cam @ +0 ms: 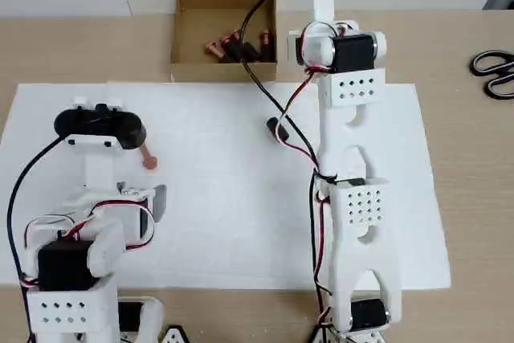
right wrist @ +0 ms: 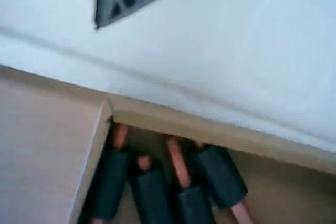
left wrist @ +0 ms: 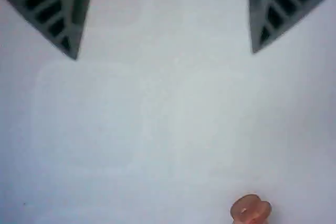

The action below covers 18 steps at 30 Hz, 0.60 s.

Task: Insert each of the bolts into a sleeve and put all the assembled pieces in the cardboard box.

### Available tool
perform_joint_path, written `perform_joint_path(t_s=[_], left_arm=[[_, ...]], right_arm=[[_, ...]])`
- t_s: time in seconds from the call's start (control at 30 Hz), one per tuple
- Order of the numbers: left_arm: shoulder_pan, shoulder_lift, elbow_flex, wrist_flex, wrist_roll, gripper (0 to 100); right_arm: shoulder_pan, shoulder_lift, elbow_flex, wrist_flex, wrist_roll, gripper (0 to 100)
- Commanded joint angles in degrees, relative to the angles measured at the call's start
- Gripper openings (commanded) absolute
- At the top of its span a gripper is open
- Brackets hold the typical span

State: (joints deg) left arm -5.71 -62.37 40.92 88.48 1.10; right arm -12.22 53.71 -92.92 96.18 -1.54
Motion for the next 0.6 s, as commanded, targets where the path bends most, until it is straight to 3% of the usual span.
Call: perform_joint_path(t_s=[0.0, 0.07, 0.57], left_arm=[[0.1, -0.5, -2.9, 0.4, 0.0, 20], [0.1, -0.5, -2.9, 0.4, 0.0, 20], [0.2, -0.5, -2.9, 0.4, 0.0, 20]], right_arm=[[0.4, -4.9, 6.3, 0.3, 0.7, 18.1], [0.4, -5.1, 10.5, 0.3, 4.2, 18.1], [-6.7, -21.0, 38.8, -1.0, 6.0, 18.1]])
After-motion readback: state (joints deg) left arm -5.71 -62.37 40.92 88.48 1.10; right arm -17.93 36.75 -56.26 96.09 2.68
